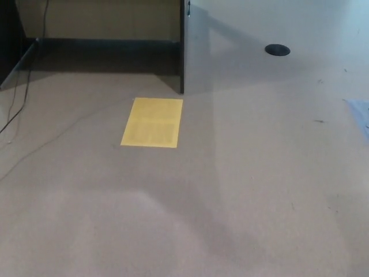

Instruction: A person is holding a plastic bag and the robot extends its left hand to grab the bag by hooking its thumb into the holes at the top and brings its hand down by its side. Then it extends its arm again to hand the plastic bag back to the person.

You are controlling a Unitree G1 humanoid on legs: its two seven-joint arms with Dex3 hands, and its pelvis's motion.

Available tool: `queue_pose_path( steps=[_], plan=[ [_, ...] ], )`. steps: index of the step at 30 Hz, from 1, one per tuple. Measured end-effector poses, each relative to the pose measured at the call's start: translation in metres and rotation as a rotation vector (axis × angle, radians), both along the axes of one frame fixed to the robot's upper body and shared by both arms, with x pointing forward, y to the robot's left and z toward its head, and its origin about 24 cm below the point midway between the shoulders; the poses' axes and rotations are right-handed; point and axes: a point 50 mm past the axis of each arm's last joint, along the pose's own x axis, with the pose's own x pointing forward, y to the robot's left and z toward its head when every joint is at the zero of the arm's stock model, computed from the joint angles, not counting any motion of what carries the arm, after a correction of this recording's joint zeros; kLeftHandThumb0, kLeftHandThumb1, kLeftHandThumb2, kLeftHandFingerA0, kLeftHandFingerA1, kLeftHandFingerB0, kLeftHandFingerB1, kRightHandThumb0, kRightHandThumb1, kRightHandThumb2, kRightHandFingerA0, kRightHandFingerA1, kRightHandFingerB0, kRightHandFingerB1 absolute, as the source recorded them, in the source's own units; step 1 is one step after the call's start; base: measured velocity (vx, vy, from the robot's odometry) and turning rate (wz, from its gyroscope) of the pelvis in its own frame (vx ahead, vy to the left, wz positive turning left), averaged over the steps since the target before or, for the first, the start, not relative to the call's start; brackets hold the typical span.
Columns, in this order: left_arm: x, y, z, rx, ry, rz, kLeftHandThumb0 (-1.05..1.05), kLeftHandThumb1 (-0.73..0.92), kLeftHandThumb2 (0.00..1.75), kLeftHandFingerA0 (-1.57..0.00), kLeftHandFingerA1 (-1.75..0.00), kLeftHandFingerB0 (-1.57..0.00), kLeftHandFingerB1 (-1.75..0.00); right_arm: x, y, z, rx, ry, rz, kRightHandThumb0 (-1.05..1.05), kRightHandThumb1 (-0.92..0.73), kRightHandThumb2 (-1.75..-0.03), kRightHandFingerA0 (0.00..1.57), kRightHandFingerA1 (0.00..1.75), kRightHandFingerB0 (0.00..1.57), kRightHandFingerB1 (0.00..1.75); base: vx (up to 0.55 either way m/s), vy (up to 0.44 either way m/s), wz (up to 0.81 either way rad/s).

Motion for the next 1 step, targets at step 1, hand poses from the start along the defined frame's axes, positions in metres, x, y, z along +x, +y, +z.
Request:
queue_pose_path(
  steps=[1],
  plan=[
    [0.0000,0.0011,-0.0001,0.001,0.000,0.002,-0.49,0.41,0.69,-0.33,-0.47,-0.32,-0.42,0.0005,-0.0001,0.0002,0.000,-0.001,-0.001,-0.27,-0.67,-0.60,0.77,0.59,0.55,0.42,0.00,0.000,0.00]
  ],
)
